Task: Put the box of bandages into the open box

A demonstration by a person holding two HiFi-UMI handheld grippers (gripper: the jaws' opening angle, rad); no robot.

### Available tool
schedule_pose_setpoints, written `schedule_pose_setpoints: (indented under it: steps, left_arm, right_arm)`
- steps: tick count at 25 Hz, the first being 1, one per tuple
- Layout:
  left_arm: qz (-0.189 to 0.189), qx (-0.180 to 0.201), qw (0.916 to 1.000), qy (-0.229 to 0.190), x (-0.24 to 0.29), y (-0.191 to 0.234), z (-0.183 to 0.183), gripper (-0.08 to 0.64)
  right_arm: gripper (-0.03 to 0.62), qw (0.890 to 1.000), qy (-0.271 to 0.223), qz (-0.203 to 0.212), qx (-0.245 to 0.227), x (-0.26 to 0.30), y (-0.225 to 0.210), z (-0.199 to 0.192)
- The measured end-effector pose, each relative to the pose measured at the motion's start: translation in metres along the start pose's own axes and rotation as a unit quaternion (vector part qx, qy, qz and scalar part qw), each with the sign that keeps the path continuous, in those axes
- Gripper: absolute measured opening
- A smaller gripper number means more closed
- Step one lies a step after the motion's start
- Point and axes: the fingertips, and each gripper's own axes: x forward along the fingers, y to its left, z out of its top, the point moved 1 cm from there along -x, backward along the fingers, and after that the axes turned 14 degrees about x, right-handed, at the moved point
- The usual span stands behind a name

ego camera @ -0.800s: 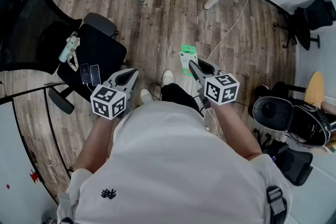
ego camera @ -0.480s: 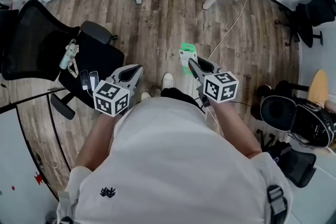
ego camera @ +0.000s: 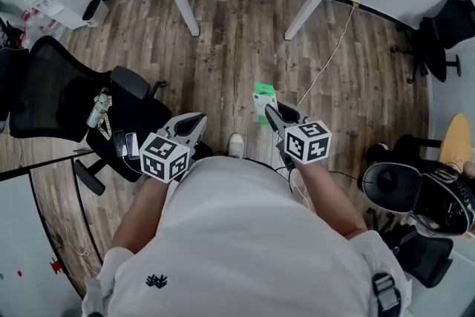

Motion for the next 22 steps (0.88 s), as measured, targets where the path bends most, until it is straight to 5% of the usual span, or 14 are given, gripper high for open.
schedule_pose_setpoints:
  steps: [11,22]
  left_arm:
    - [-0.054,0.030,0.9981,0.001,0.058,0.017,0.036,0.003]
    - [-0.115,0.056,0.9915,-0.019,0.126,0.109,0.091,0.003]
  right_arm:
    - [0.094,0.999,-0.017,-0.034,0.037,0.015,-0.042,0.022]
    - [0.094,0.991,-0.046,-0.104,0.066,0.059,-0.069,0.105]
